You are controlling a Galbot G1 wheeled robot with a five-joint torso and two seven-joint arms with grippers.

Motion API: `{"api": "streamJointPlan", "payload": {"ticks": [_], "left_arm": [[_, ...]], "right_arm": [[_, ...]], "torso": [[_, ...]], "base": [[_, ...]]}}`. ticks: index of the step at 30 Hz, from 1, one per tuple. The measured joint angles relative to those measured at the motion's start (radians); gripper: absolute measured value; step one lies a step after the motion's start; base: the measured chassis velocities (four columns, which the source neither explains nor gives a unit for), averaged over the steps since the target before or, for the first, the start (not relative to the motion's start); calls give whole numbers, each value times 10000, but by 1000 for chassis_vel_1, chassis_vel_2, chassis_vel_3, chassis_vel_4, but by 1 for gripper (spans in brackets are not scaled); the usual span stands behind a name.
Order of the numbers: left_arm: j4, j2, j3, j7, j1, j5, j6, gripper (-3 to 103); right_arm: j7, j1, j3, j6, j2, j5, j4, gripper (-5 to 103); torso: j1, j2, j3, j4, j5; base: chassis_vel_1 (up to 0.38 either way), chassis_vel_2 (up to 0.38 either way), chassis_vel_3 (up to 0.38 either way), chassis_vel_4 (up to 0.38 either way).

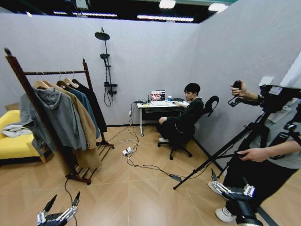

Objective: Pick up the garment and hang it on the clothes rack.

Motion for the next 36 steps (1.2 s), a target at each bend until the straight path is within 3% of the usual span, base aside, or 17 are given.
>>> {"api": "streamJointPlan", "payload": {"ticks": [36], "left_arm": [[-1,1,2,3,0,0,0,100]], "right_arm": [[0,0,0,0,-1,0,0,100]], "torso": [[5,-4,1,-1,4]], "base": [[37,40,-33,-45]]}}
